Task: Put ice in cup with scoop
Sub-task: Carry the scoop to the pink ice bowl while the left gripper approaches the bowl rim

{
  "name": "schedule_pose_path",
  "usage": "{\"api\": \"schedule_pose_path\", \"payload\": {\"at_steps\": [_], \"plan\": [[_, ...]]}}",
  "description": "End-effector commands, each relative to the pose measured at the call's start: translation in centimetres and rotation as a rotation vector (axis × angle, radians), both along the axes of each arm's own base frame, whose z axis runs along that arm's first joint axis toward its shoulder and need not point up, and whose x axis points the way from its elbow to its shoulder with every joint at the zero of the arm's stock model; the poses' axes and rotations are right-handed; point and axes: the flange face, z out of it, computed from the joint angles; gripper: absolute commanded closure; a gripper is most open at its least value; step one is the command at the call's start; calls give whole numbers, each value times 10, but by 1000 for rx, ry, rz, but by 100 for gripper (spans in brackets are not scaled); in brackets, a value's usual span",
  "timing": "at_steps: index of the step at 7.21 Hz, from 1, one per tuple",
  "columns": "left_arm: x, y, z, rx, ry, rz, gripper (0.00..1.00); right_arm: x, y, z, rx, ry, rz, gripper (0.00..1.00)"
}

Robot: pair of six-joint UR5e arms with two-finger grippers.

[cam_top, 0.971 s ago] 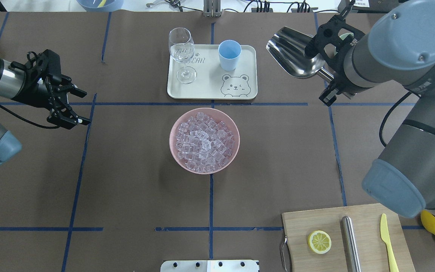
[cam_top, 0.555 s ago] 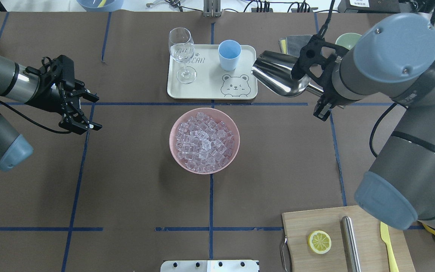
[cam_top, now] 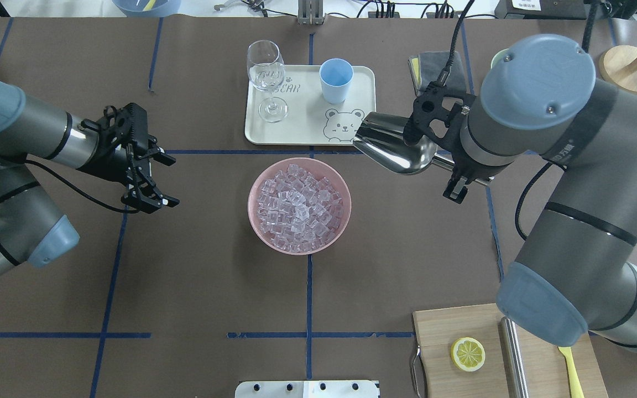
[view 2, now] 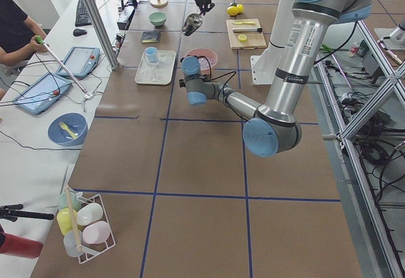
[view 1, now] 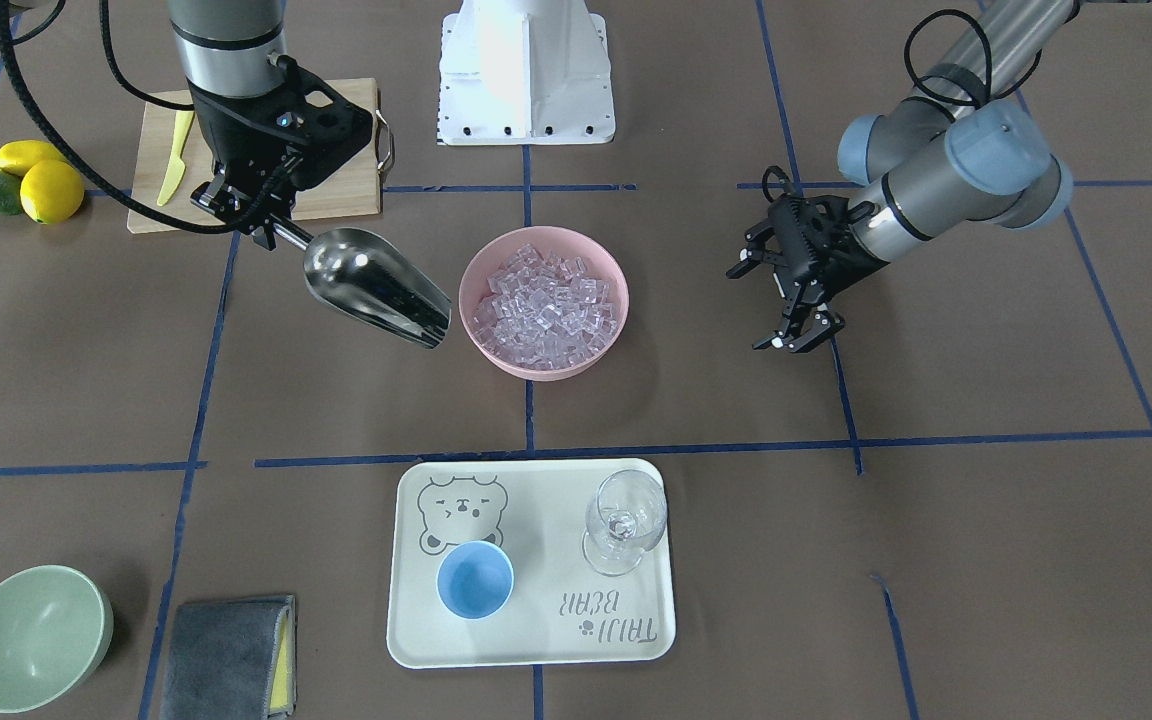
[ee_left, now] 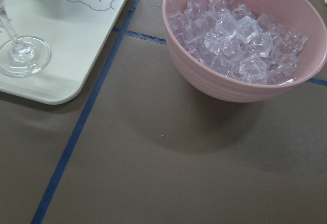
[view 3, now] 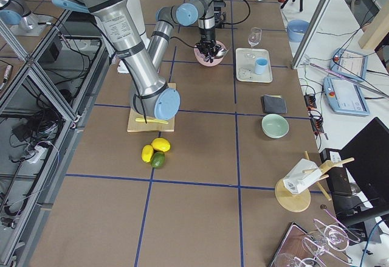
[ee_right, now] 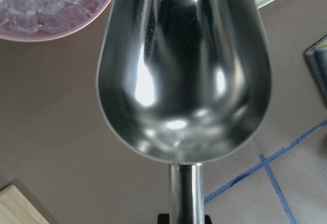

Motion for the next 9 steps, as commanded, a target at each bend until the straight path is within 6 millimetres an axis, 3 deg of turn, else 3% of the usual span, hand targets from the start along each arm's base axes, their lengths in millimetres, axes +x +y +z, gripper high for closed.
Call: {"api": "schedule_pose_path", "payload": {"at_steps": [1,2,6,8,9], "plan": [[35,13,-12,4,6,35,0,4,2,-18,41,38,-103,100],[47,19,-20,-25,16,44,0,5,0,-18,47,48,-97,100],[69,37,-33,24,57,35,0,-20,4,-18,-23,121,-136,100],[80,30,-14,86,113,-25,0,-31,-3,-42,-50,176,-163,100],[84,28,-12,88,114,-26,0,-34,-5,-42,-50,185,-172,100]]}}
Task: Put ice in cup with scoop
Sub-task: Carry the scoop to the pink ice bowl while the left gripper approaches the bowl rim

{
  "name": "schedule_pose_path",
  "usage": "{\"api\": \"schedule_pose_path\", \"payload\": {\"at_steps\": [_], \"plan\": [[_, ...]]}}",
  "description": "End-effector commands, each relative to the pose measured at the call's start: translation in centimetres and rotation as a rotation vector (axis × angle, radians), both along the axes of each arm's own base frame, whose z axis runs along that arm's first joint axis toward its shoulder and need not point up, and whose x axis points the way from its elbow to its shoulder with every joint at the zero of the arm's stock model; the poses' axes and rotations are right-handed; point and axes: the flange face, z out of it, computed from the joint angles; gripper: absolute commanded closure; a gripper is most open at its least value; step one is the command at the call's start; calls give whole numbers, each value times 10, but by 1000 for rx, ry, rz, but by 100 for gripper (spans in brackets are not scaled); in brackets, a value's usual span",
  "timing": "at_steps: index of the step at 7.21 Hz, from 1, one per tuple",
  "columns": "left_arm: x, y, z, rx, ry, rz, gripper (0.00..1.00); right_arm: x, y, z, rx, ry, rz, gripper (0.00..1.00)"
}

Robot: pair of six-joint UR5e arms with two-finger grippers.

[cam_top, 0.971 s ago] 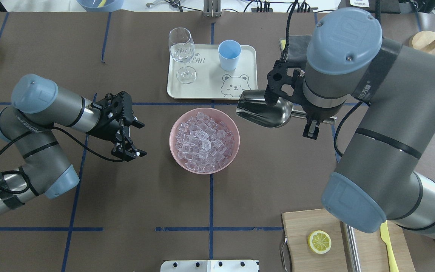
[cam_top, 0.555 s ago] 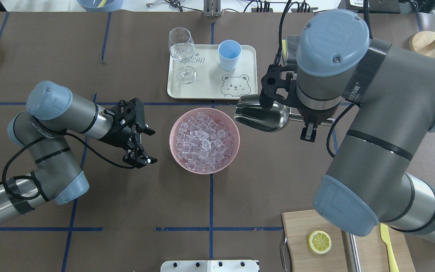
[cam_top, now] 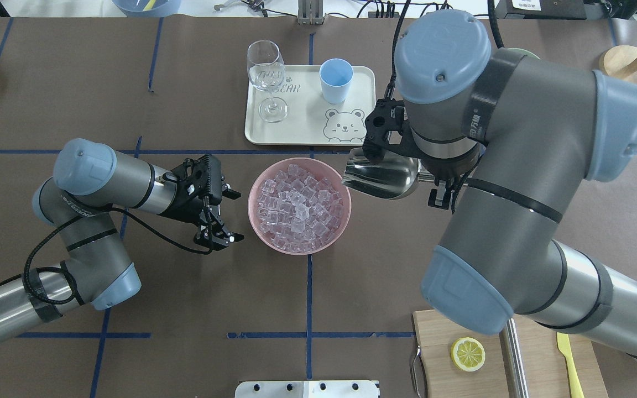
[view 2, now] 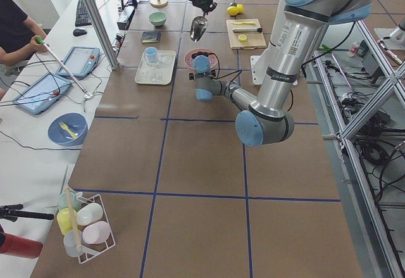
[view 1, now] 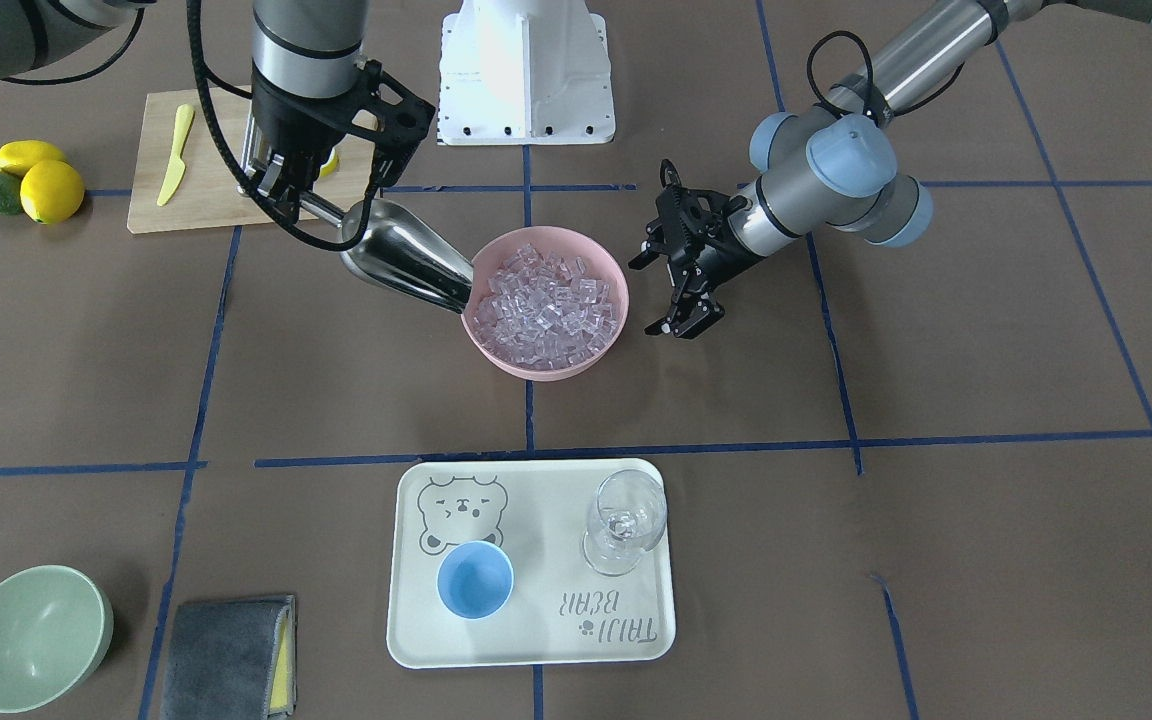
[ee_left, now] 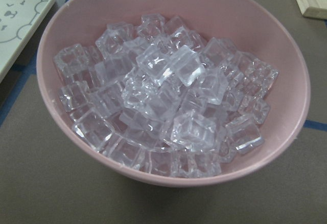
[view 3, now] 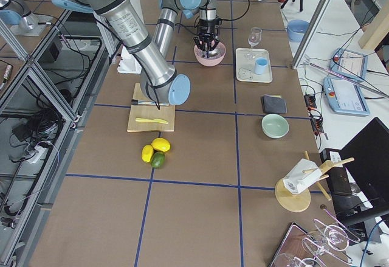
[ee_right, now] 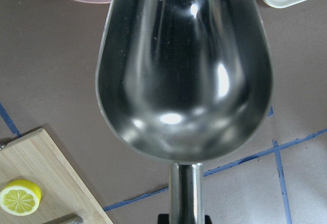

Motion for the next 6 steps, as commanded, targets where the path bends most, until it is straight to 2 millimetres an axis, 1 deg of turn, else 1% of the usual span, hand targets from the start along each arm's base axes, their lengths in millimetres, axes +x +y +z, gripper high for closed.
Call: {"api": "schedule_pose_path", "payload": {"at_steps": [1,2,3,4,5,6], "plan": [[7,-3,5,17,17,-12,0,-9,-6,-9,3,25,-34,100],[7,-3,4,18,18,-11,0,-25,-16,-17,-1,44,-58,100],[8,-2,1,21,23,-9,0,-36,-26,-22,22,97,-126,100],[8,-3,-2,24,27,-9,0,-43,-19,-19,82,177,-172,100],[8,-3,-2,24,27,-9,0,-50,-18,-14,113,216,-223,100],[8,-3,-3,25,28,-11,0,-52,-15,-12,118,234,-279,100]]}}
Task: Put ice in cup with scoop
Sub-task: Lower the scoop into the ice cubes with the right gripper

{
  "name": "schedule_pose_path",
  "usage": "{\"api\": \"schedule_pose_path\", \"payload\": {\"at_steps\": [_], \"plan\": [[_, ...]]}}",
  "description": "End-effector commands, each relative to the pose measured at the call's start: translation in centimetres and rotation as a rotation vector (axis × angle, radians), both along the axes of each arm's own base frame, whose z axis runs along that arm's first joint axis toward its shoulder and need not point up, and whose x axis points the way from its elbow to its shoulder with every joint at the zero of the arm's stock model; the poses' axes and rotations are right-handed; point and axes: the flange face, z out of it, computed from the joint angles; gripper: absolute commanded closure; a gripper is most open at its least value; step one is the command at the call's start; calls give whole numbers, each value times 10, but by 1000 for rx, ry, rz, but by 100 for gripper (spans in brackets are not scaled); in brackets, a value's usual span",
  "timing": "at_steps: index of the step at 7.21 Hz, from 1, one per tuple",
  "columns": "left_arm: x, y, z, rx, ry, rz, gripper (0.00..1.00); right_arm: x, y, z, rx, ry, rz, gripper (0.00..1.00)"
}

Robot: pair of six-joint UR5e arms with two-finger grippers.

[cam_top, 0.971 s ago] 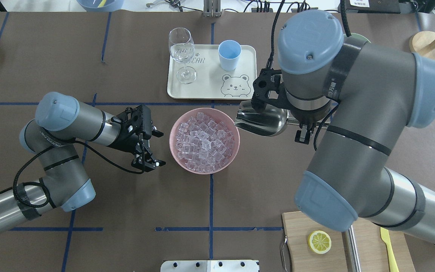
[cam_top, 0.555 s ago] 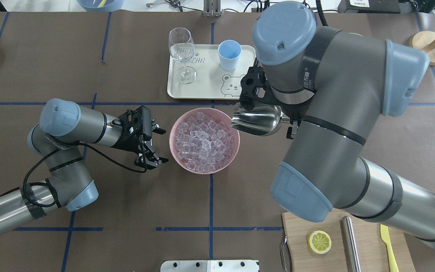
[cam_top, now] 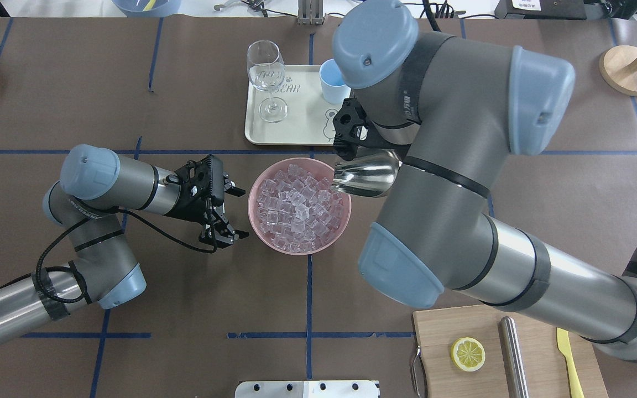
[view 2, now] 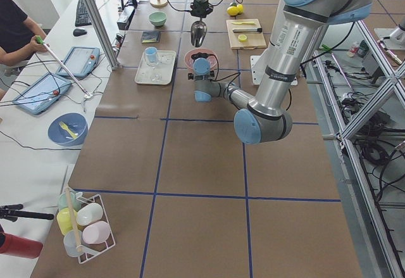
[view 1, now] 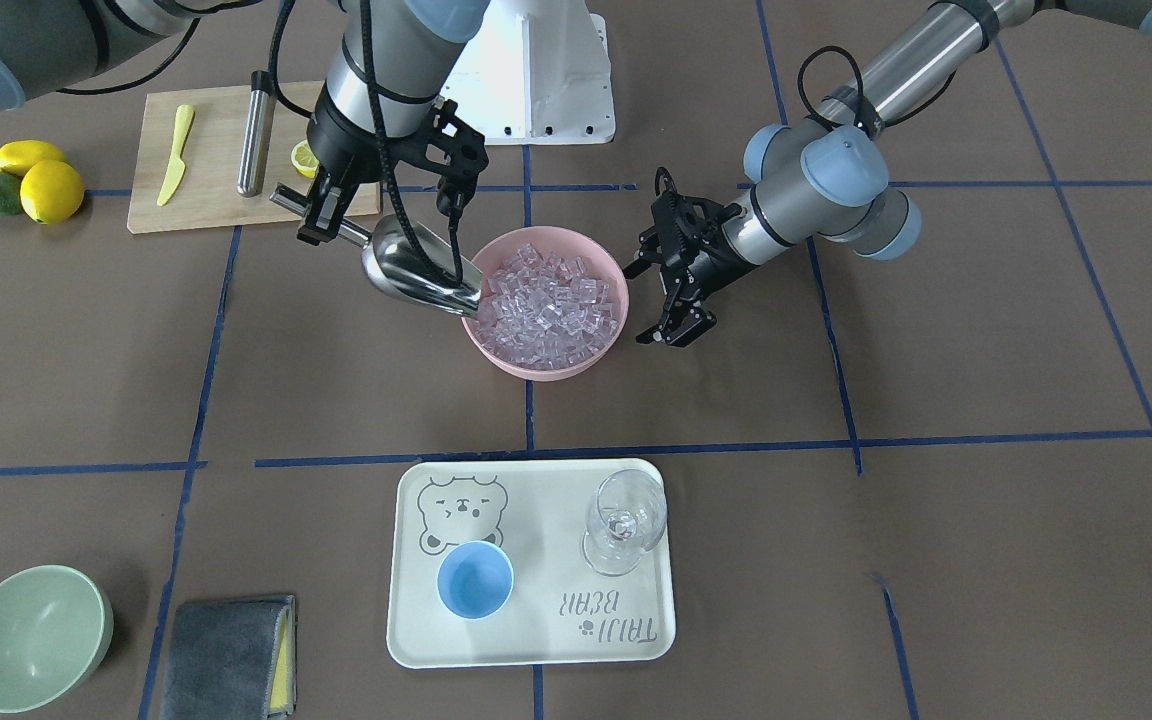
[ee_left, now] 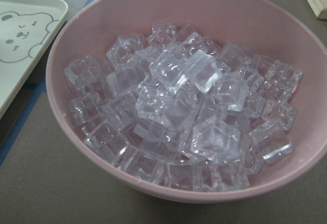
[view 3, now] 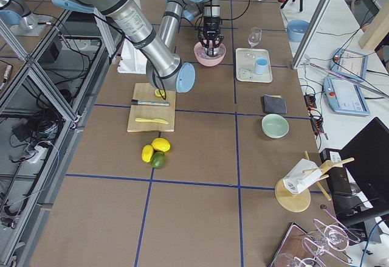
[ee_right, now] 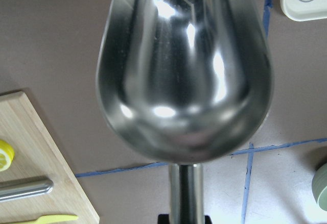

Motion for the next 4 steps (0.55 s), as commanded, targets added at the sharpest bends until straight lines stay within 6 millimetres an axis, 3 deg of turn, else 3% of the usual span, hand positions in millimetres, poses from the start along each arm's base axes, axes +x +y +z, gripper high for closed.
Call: {"api": "schedule_pose_path", "payload": {"at_steps": [1,2,4], "plan": [[0,-1,-1,0,2,-1,0,-7,4,1,31,41,-119,100],[0,-1,0,-1,-1,-1,0,-17,4,-1,25,51,-128,100],[0,-1,0,-1,-1,-1,0,-55,-18,-24,-4,109,-138,100]]}}
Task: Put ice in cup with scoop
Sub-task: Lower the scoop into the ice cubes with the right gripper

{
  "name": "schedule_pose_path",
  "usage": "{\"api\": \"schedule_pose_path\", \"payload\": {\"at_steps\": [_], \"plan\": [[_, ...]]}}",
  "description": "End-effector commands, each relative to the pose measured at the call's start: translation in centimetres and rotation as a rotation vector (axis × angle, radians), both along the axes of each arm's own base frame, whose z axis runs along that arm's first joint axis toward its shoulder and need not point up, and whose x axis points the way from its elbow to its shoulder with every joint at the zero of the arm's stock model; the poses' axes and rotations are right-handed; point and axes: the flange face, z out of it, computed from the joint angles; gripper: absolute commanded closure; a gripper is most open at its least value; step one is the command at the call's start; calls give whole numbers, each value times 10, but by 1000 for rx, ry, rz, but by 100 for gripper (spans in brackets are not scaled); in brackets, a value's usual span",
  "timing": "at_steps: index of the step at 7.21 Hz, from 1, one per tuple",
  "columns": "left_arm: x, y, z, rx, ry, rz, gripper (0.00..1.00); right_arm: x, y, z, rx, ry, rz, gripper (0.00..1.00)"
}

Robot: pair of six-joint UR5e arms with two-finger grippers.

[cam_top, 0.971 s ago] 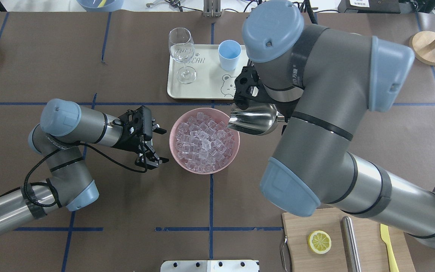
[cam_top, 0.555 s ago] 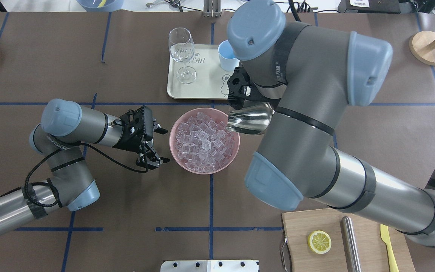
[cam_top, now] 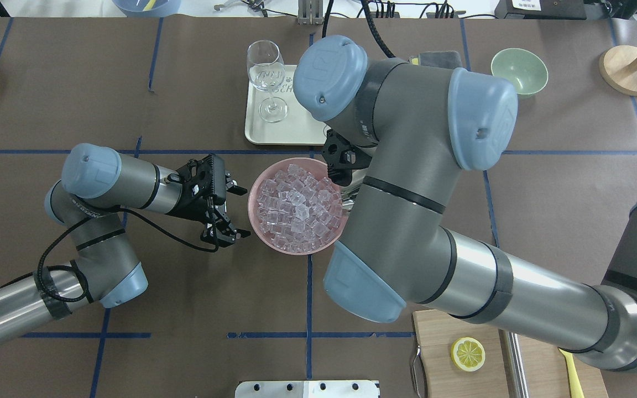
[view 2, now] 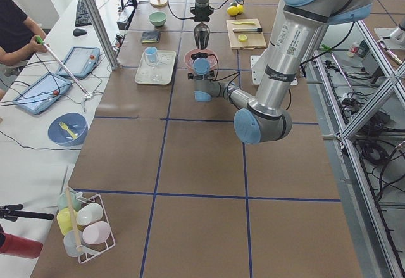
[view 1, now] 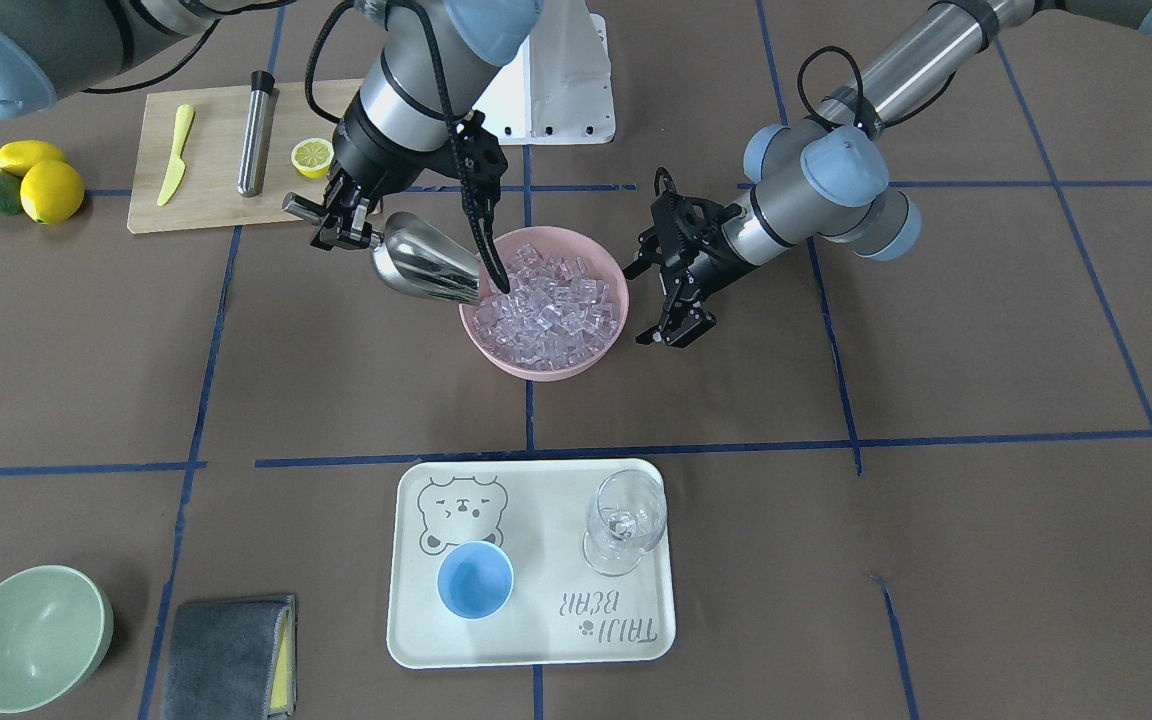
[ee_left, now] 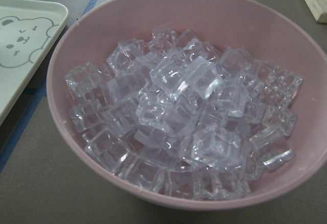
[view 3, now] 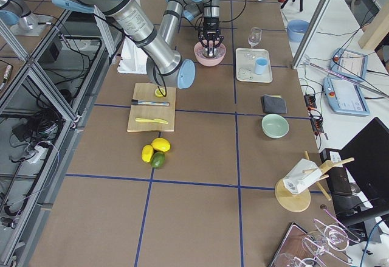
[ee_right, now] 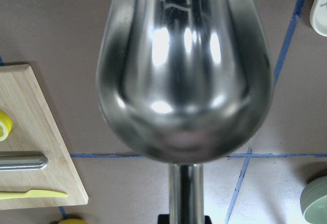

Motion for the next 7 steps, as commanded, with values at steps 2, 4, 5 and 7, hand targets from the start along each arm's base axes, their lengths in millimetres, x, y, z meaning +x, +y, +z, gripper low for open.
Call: {"api": "schedule_pose_path", "payload": {"at_steps": [2,4,5,7], "plan": [[0,0,0,1,1,0,0,-20,-11,-5,-36,75,-8,100],[0,0,0,1,1,0,0,-21,-6,-9,-30,106,-17,100],[0,0,0,1,1,0,0,-29,-2,-7,-34,116,-29,100],[0,0,0,1,1,0,0,-42,6,-7,-32,125,-50,100]]}}
